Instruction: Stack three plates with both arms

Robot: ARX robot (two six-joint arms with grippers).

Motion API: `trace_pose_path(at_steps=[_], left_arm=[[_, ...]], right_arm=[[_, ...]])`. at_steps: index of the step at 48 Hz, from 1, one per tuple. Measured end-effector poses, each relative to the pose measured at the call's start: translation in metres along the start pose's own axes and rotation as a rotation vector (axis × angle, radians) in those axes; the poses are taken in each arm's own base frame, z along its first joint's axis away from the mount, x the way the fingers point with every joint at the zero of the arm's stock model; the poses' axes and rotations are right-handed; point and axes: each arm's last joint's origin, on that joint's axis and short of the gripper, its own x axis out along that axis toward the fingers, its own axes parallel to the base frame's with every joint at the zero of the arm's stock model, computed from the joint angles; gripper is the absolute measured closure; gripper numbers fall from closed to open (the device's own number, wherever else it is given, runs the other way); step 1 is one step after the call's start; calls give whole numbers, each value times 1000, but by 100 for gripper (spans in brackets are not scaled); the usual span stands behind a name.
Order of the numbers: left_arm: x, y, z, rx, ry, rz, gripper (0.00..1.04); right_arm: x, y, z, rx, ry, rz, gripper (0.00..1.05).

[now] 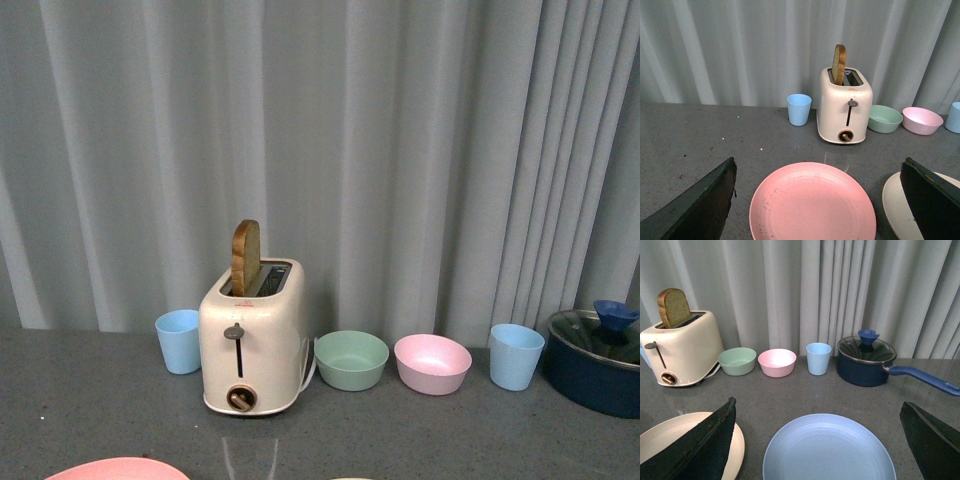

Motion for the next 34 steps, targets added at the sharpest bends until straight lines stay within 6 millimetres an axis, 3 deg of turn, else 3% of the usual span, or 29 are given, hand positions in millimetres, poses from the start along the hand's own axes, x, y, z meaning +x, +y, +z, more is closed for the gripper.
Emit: trace_pose_path(at_steps=[34], left_arm=[[0, 0, 0, 0, 0, 0, 7]], right_arm=[[0, 0, 0, 0, 0, 0, 7]])
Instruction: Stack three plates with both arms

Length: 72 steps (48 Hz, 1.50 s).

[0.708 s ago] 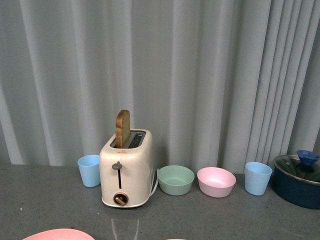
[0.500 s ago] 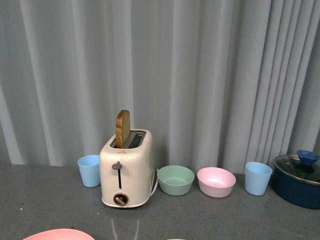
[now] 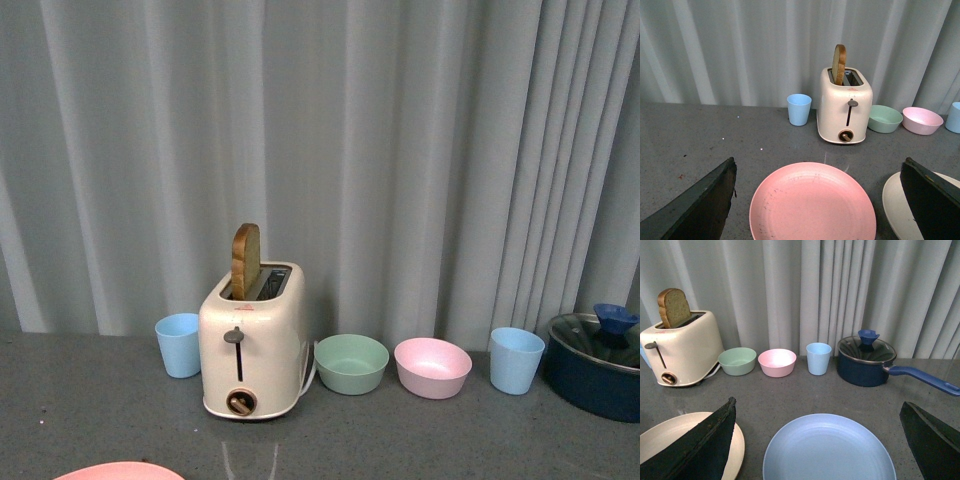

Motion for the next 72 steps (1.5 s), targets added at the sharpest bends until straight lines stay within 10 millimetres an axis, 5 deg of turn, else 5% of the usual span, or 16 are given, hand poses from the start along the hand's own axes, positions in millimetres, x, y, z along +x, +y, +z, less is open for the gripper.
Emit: trace_pose_path(at_steps=[38, 48, 55, 61, 72], left_arm=[[0, 0, 0, 0, 0, 0, 7], [11, -3, 4, -43, 481, -356, 7], [49, -2, 40, 36, 421, -398, 7], [112, -1, 62, 108, 478, -390, 7], [221, 4, 48, 154, 770, -406, 7]], right_arm=[[0, 0, 0, 0, 0, 0, 7], [0, 0, 0, 0, 0, 1, 7], [0, 0, 0, 0, 0, 1, 7], [0, 0, 0, 0, 0, 1, 7], [0, 0, 0, 0, 0, 2, 7]])
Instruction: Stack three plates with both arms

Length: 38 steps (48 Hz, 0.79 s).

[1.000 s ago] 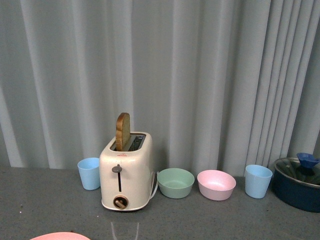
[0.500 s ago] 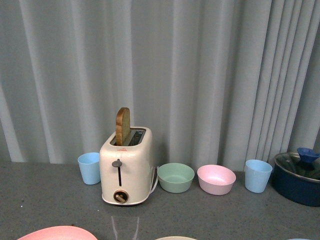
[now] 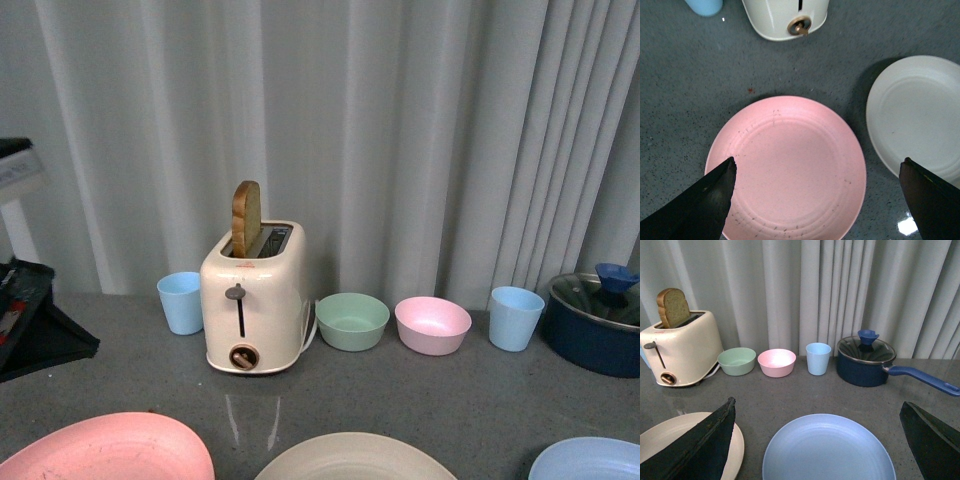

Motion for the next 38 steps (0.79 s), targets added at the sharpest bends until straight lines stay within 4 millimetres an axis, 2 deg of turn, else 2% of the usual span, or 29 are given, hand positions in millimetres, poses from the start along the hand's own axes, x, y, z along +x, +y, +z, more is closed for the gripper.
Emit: trace_pose_path(at_steps=[6, 11, 25, 29, 38], left_arm=[[32, 27, 14, 2, 114, 8, 7], [52, 48, 12, -7, 188, 22, 7], [92, 98, -42, -42, 388, 13, 7], [98, 105, -54, -59, 416, 11, 7], [108, 109, -65, -68, 432, 8, 7]], right_arm=[[0, 0, 0, 0, 0, 0, 7], [0, 0, 0, 0, 0, 0, 7], [0, 0, 0, 0, 0, 0, 7], [0, 0, 0, 0, 0, 0, 7], [0, 0, 0, 0, 0, 0, 7]])
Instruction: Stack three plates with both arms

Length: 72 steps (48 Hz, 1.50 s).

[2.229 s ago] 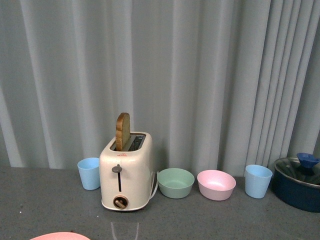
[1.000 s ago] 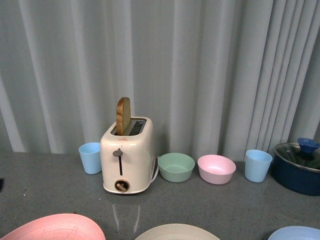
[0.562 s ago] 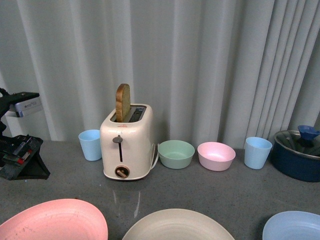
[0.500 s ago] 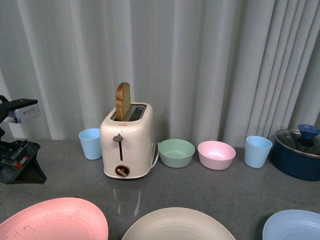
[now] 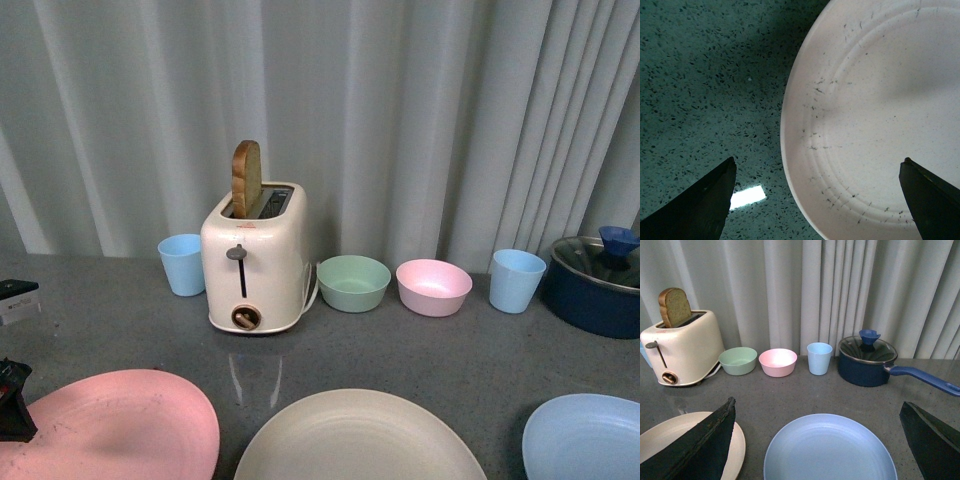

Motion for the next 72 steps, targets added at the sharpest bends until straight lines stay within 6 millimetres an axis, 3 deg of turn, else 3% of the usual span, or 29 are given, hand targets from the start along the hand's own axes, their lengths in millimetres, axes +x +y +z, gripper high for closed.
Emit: trace_pose_path(at_steps=[33, 40, 59, 64, 72], left_arm=[[26, 2, -14, 23, 56, 61, 7], [29, 0, -19, 32, 67, 56, 32], [31, -1, -19, 41, 67, 59, 89], [30, -2, -18, 31, 53, 43, 99], [30, -2, -17, 28, 48, 39, 100]], right_arm=[[0, 0, 0, 0, 0, 0, 7], [0, 0, 0, 0, 0, 0, 7], [0, 0, 0, 0, 0, 0, 7], [0, 0, 0, 0, 0, 0, 7], [0, 0, 0, 0, 0, 0, 7]])
